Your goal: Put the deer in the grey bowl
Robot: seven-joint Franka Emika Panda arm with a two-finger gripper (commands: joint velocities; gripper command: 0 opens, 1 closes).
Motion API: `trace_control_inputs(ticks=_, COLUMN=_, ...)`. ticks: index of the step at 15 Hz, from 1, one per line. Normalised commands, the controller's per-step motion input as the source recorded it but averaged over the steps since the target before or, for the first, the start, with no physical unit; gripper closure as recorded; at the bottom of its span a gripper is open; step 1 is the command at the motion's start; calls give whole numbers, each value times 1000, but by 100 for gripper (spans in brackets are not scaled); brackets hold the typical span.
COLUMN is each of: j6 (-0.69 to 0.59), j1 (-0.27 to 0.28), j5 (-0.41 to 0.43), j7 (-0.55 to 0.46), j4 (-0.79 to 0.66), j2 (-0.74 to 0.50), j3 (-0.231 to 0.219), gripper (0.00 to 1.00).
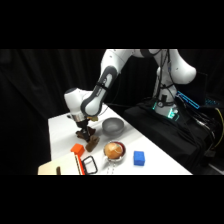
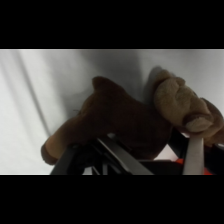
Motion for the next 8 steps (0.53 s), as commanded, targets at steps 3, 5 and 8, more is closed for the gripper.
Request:
trace_control_inputs(ticks=3, j6=76, j1=-69, j5=67, j7=22, j4=131, j2=68, j3=55, gripper=58)
trace_control_inputs(ticks=5, j6=66, j1=-62, j5=56, j7=16, j4=105, j2=45, j3=41, gripper=74)
trace_control_inputs(ticks=8, j6=-5, j1=-33, j5=28, j7=45, j4=68, j2=-5, j3=16, gripper=94)
